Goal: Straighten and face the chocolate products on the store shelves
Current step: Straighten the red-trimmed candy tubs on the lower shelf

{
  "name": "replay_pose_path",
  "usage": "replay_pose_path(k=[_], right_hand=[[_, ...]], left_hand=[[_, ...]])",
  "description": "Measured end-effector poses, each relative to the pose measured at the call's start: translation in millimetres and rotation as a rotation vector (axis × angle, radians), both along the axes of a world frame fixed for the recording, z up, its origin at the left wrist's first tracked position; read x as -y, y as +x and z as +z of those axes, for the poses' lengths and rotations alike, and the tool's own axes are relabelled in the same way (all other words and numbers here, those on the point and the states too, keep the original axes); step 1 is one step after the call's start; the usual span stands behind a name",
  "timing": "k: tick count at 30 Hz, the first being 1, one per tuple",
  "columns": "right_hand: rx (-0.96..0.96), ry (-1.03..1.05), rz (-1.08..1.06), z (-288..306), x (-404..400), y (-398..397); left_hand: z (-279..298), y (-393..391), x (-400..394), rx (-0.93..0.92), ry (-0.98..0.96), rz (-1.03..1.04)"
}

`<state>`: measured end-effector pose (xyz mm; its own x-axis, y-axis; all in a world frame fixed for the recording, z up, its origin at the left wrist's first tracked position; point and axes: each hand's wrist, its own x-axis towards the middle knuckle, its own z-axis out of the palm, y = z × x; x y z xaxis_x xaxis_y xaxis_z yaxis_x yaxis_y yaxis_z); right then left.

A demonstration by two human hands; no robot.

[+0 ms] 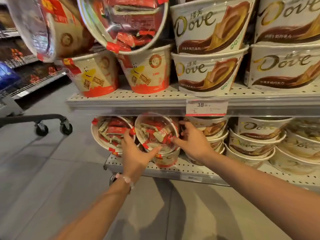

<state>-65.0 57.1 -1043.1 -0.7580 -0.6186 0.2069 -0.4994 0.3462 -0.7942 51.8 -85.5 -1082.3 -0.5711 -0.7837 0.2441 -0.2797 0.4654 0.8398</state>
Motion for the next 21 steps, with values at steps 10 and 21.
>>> replay_pose_path(k=[10,21], right_hand=[[-0.144,0.158,-0.193,-14,35,4],[-0.112,0.22,-0.162,-11,26,5]], left_hand=[[-25,36,87,-0.115,-0.012,0.332],[-21,30,121,-0.189,0.232,0.142]])
